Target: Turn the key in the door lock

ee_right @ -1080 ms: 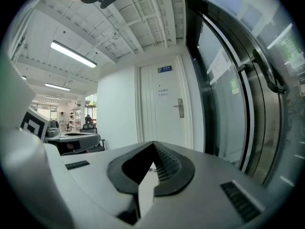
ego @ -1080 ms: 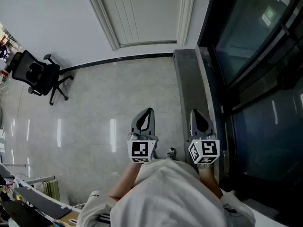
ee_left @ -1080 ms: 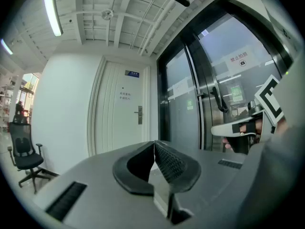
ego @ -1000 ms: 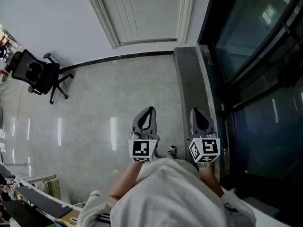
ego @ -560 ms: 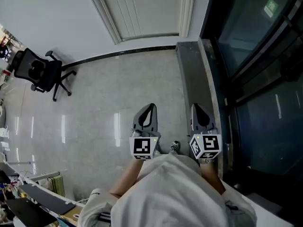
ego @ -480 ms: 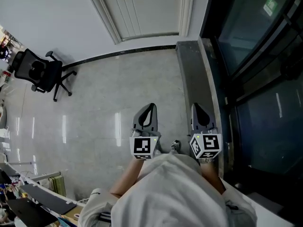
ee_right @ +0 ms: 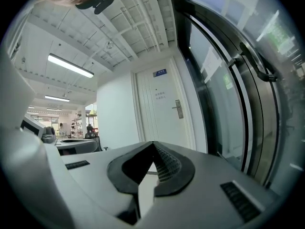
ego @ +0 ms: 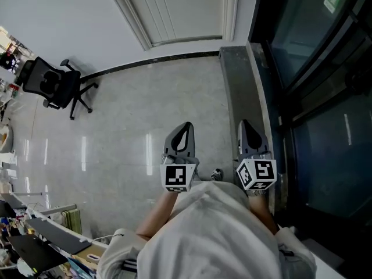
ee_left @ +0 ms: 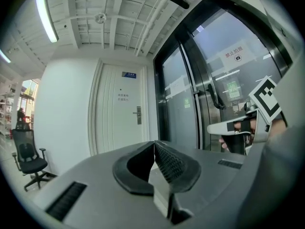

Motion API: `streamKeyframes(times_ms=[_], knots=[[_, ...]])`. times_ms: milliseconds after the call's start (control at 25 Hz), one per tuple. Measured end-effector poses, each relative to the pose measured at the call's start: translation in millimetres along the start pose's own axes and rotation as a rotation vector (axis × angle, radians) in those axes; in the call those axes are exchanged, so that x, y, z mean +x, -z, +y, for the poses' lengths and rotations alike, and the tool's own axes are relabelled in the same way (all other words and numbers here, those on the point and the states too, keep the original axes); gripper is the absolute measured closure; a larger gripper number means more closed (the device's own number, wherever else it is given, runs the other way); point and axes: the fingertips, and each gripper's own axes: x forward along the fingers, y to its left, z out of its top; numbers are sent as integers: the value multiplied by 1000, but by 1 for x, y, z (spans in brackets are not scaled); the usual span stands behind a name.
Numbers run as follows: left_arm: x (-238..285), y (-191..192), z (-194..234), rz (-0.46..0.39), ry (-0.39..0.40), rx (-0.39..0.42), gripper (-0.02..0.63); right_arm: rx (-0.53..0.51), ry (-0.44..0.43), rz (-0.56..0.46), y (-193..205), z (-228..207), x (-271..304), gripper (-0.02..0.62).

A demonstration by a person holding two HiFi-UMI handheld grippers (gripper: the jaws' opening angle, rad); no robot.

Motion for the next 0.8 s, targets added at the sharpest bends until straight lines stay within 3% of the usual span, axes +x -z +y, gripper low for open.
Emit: streamKeyframes(times_ms=[240,800], knots=[[2,15,-5,27,-60,-30,595,-5,-23,62,22,-13,2,592],[89,13,18,12,-6,-41,595,-10,46,81,12,-48,74,594]])
